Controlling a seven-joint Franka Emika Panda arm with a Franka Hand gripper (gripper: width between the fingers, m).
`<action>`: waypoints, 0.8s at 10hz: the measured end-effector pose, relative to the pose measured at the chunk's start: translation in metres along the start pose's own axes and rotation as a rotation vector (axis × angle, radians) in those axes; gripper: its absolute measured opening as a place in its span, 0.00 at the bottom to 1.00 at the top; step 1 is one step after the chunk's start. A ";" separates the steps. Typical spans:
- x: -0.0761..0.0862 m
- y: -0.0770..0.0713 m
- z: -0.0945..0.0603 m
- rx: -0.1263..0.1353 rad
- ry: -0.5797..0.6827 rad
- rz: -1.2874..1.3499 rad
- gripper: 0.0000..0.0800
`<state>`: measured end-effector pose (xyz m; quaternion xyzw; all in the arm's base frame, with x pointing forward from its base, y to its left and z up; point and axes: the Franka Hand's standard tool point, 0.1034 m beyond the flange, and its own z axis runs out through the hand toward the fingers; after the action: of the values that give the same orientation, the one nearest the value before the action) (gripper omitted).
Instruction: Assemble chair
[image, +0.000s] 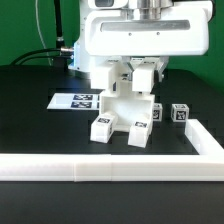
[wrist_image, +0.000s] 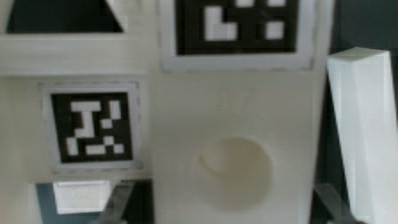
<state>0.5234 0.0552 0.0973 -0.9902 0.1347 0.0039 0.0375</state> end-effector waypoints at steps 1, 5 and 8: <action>0.004 0.001 0.000 0.000 0.003 -0.022 0.36; 0.024 0.008 -0.001 -0.001 0.022 -0.099 0.36; 0.029 0.008 -0.002 0.001 0.056 -0.106 0.36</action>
Offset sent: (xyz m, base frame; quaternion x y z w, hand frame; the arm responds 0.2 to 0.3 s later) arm 0.0130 -0.0114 -0.0091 0.0034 -0.0063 -0.0410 0.9991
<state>0.5494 0.0398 0.0982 -0.9956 0.0828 -0.0260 0.0345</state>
